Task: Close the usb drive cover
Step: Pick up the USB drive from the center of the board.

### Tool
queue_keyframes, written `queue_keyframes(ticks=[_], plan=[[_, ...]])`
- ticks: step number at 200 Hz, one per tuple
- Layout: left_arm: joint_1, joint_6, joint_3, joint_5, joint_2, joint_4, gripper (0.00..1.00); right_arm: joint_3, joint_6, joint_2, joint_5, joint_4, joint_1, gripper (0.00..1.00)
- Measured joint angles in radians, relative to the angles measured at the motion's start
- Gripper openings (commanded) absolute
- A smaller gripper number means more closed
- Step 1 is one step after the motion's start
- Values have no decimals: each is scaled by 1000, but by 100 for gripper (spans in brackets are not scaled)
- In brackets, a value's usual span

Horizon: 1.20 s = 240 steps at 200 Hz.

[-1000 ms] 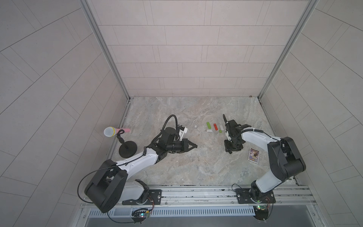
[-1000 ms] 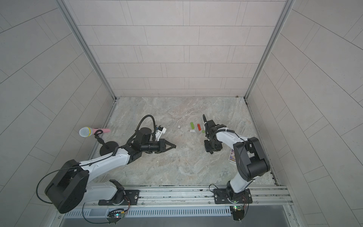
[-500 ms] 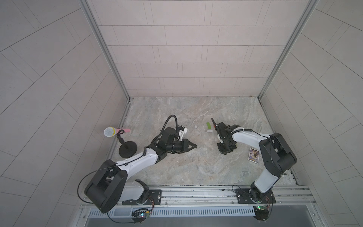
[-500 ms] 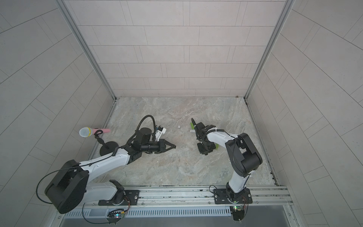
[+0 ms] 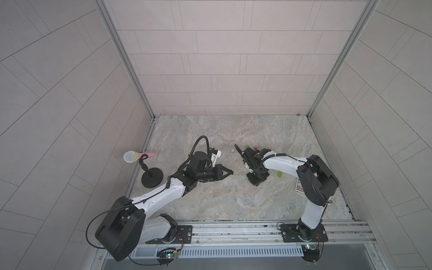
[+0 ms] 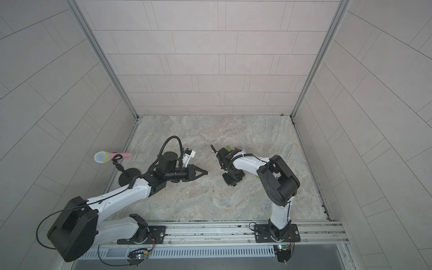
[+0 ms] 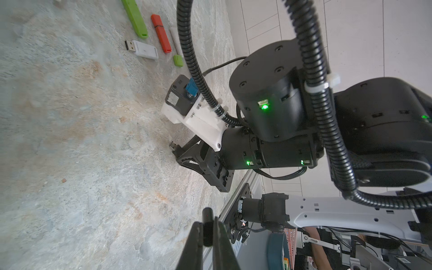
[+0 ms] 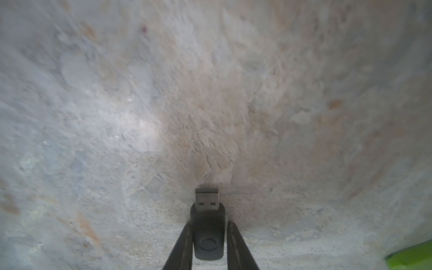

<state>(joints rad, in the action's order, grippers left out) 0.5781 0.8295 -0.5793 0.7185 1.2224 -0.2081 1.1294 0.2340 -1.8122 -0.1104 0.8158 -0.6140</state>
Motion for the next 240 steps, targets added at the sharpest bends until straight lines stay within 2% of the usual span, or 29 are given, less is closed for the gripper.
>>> queue_keyframes(ticks=[50,85,111,148,171,202,240], plan=[[0,-1,0,0,0,4,9,5,5,-6,-20,2,6,20],[0,-7,0,5,4,4,9,-25,-27,26,-25,-30,5,18],[0,-17,0,22,18,5,9,-109,-81,130,-49,-122,-2,17],[0,-29,-1,65,35,5,9,-210,-225,397,-84,-260,-63,17],[0,-39,-6,91,52,5,9,-259,-316,512,-102,-345,-102,17],[0,-44,-11,109,58,5,9,-328,-409,585,-114,-418,-131,17],[0,-44,-19,118,60,3,9,-350,-464,600,-119,-461,-160,17]])
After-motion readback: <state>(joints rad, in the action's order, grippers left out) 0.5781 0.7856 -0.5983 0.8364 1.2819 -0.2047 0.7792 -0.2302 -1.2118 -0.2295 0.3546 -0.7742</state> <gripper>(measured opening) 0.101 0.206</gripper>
